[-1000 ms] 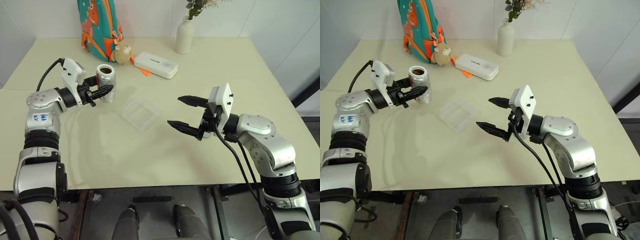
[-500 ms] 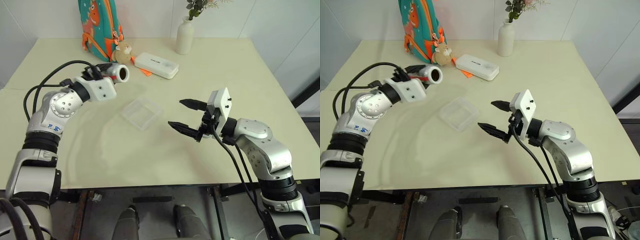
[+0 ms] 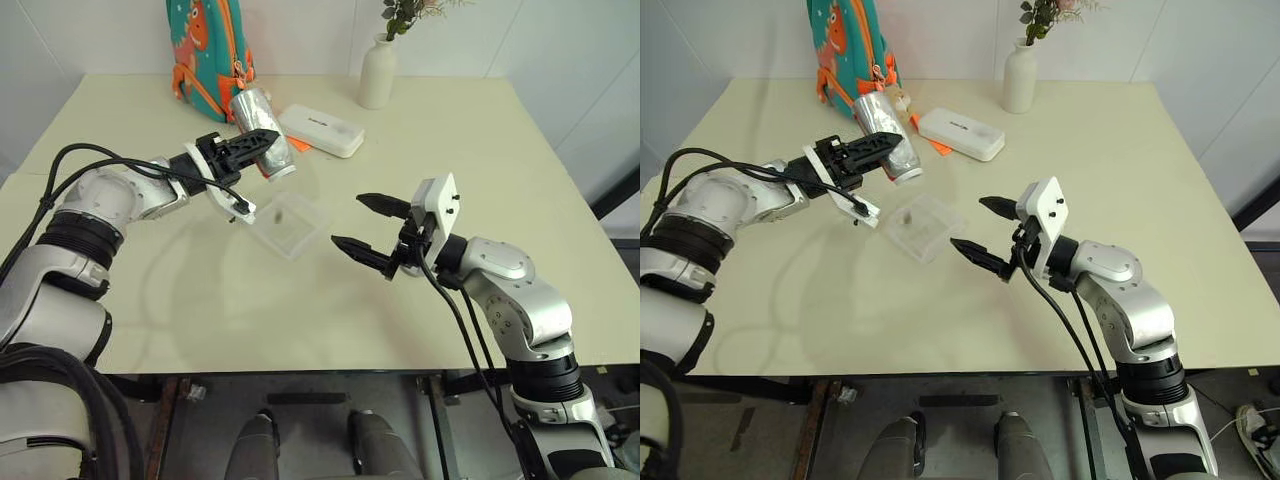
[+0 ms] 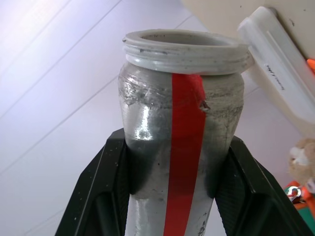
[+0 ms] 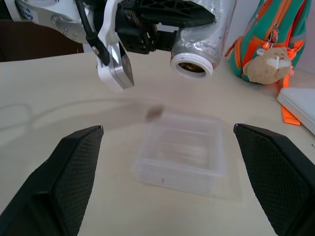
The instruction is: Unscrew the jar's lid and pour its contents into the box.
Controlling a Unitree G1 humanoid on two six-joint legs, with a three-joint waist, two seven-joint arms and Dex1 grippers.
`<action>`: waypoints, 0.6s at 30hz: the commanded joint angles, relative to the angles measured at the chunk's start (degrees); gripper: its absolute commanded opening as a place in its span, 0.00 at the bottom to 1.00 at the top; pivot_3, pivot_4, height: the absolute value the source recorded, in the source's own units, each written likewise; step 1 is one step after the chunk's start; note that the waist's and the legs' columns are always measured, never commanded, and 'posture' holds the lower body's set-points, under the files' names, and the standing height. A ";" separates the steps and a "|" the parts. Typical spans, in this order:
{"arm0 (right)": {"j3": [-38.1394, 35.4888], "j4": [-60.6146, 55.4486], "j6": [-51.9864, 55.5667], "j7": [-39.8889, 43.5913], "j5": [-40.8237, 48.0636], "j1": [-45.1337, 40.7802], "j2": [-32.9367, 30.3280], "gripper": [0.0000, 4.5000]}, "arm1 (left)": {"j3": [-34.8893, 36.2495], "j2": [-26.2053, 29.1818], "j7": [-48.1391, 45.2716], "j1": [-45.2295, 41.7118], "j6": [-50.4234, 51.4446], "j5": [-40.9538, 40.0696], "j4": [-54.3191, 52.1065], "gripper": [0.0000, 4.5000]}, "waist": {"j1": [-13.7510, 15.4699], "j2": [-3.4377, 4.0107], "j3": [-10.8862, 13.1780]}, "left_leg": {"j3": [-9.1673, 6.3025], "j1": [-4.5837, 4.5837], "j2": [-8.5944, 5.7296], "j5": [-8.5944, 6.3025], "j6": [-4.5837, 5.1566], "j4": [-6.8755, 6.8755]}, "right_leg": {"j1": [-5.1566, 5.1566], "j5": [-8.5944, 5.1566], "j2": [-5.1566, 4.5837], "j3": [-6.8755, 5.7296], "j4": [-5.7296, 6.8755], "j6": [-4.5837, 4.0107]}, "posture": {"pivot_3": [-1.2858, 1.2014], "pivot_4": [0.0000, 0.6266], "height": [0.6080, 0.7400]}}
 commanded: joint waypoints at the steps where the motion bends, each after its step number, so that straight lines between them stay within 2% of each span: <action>1: -1.72 -2.87 -0.72 -1.64 1.22 0.48 1.06 0.99 | -2.18 -1.76 5.83 -2.59 5.42 2.42 2.93 0.42 | -0.03 0.00 0.00 | 0.01 0.00 0.00 -0.01 0.00 0.00 | 0.00 0.00 0.00 0.00 -0.02 0.00 | 0.52 0.24 1.00; 6: -1.91 -4.22 -0.40 -2.67 1.61 1.43 1.55 0.99 | -3.69 -3.24 6.97 -3.47 6.14 1.04 5.66 0.42 | -0.14 0.00 0.00 | 0.01 0.00 0.00 -0.01 0.00 0.00 | 0.00 0.00 0.00 0.00 -0.01 0.00 | 0.52 0.24 1.00; 13: -2.62 -4.88 -0.33 -3.69 2.40 2.16 1.37 0.99 | -2.86 -1.23 6.64 -3.27 4.20 -2.12 6.17 0.42 | -0.09 0.00 0.00 | 0.03 0.01 0.00 -0.01 -0.02 0.00 | -0.01 0.00 0.00 0.00 0.01 0.01 | 0.52 0.24 1.00; 18: -2.81 -4.60 -0.56 -3.60 2.50 2.36 0.95 0.99 | 2.73 0.87 -1.54 -2.46 -6.10 -13.88 6.29 0.42 | -0.09 0.00 0.00 | 0.03 0.01 0.00 -0.01 -0.02 0.00 | 0.00 0.00 0.00 0.00 0.01 0.00 | 0.52 0.24 1.00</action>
